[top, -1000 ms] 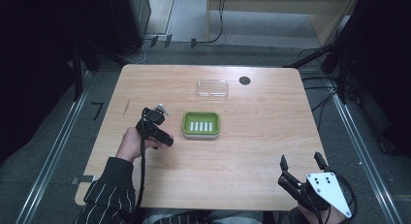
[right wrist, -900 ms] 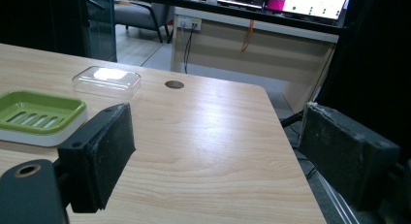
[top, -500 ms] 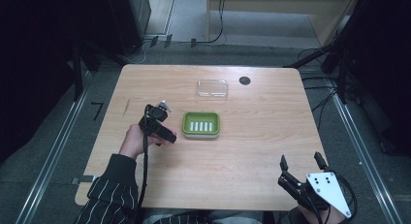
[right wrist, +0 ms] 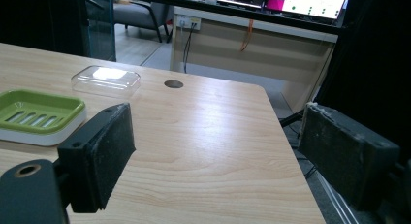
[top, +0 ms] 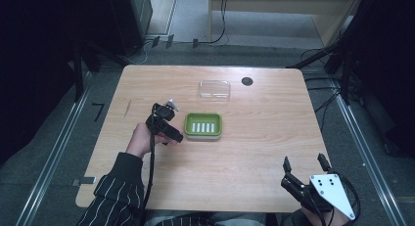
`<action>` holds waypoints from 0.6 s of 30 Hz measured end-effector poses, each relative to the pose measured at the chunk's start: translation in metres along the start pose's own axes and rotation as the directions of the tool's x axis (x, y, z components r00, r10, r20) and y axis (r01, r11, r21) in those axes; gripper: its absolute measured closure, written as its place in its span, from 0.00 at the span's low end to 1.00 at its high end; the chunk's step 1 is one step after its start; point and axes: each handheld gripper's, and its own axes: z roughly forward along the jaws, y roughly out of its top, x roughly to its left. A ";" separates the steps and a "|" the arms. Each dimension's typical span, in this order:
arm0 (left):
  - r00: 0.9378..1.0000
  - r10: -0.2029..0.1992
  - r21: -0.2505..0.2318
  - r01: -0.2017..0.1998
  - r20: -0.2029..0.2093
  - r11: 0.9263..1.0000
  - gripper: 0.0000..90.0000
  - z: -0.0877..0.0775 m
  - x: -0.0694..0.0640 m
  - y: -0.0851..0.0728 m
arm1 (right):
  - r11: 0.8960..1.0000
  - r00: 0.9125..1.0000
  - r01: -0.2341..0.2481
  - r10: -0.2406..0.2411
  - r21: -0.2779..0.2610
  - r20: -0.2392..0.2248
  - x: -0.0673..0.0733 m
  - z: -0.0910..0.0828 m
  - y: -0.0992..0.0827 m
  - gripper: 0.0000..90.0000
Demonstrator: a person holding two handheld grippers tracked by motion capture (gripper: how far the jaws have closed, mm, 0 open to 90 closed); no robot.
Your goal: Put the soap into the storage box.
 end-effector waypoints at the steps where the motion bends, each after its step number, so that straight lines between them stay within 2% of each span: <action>1: 1.000 0.008 0.002 -0.008 0.000 1.000 0.15 0.000 0.000 0.001 | 1.000 1.000 -0.002 0.002 0.001 0.000 0.000 0.000 0.000 0.14; 18: 1.000 0.021 -0.029 -0.020 0.015 0.999 0.15 0.000 -0.007 0.016 | 1.000 1.000 0.003 -0.003 0.005 0.006 -0.001 -0.002 -0.001 0.14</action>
